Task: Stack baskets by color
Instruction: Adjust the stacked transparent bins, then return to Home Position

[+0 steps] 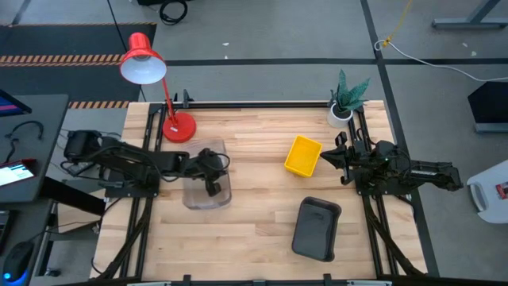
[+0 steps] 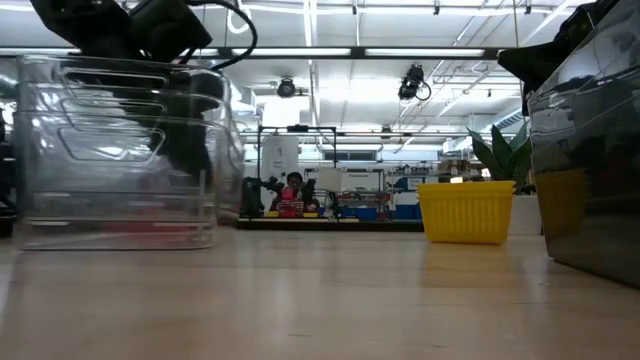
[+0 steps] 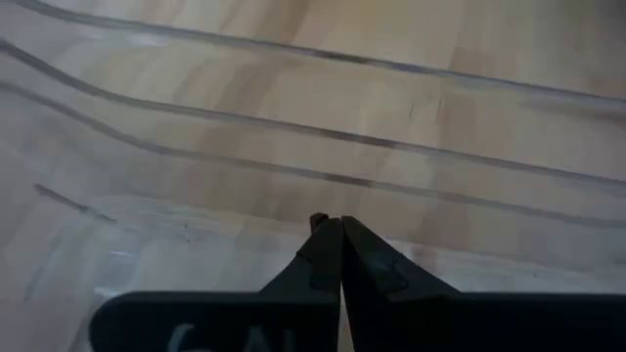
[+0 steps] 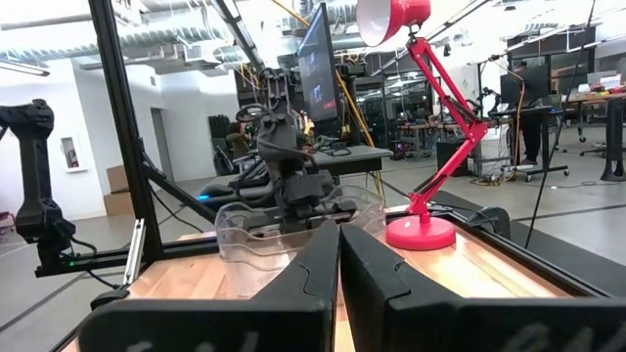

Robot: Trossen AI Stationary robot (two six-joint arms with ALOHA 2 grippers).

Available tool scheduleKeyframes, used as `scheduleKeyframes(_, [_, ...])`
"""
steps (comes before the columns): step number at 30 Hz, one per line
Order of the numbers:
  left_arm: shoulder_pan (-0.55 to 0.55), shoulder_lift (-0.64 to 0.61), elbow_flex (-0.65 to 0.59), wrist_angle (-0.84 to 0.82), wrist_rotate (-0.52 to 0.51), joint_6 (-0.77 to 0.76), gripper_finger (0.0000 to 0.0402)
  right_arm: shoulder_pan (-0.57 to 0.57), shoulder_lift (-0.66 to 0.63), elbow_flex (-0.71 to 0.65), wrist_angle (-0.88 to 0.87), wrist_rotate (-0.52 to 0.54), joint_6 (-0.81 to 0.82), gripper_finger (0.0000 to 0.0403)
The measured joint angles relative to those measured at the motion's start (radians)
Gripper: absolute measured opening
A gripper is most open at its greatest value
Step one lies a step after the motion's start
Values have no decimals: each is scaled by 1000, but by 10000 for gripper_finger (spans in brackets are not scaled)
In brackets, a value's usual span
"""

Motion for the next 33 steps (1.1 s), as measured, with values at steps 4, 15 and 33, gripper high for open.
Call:
scheduleKeyframes(4, [17, 48, 0, 115, 8, 51, 4, 0, 0, 0, 0, 0, 0, 18])
scheduleKeyframes(15, [67, 130, 1, 358, 90, 144, 4, 0, 0, 0, 0, 0, 0, 18])
scheduleKeyframes(33, [63, -316, -176, 354, 154, 77, 4, 0, 0, 0, 0, 0, 0, 18])
